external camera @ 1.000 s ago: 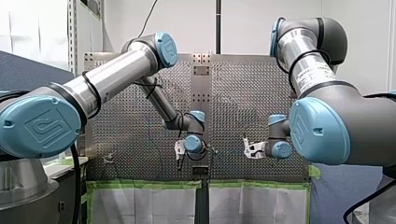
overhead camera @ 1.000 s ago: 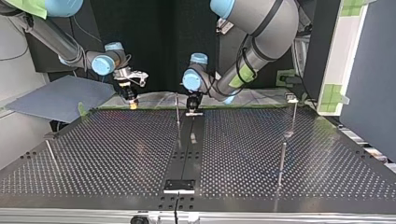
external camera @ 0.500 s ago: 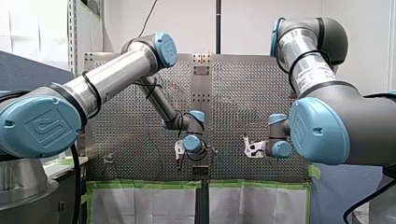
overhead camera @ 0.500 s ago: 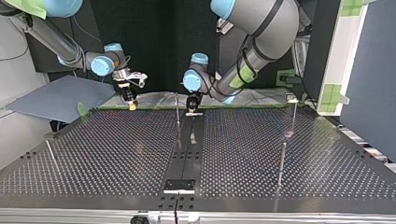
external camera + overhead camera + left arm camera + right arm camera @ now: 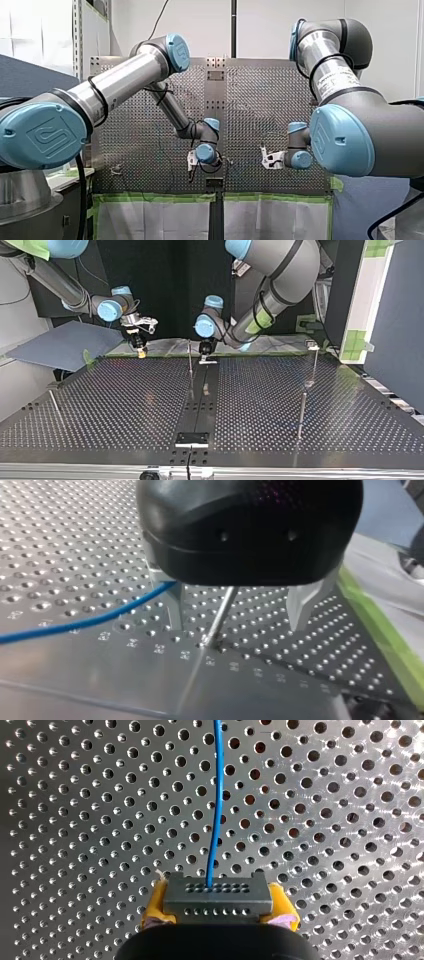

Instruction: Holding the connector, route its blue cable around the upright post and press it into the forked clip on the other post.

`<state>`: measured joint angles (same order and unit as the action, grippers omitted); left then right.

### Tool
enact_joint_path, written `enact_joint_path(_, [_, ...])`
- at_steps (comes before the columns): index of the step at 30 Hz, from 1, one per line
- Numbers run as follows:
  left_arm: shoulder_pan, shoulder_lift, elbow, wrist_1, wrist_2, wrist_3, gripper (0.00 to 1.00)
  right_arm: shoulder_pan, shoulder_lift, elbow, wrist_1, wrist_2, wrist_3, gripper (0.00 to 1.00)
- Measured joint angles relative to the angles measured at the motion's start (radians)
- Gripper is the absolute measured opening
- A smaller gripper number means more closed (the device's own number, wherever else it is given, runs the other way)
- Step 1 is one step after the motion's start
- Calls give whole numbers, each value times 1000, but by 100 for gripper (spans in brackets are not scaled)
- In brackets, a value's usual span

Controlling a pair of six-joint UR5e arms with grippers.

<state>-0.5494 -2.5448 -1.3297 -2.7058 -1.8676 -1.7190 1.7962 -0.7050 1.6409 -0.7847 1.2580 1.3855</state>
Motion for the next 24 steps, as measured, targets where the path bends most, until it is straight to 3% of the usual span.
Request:
enact_joint_path(10, [-33, 30, -29, -71, -13, 67, 99, -1, 0, 0, 5, 0, -1, 0])
enact_joint_path(15, [-54, 70, -69, -48, -14, 53, 99, 0, 0, 0, 5, 0, -2, 0])
enact_joint_path(24, [-88, 155, -156, -78, -11, 56, 99, 0, 0, 0, 16, 0, -6, 0])
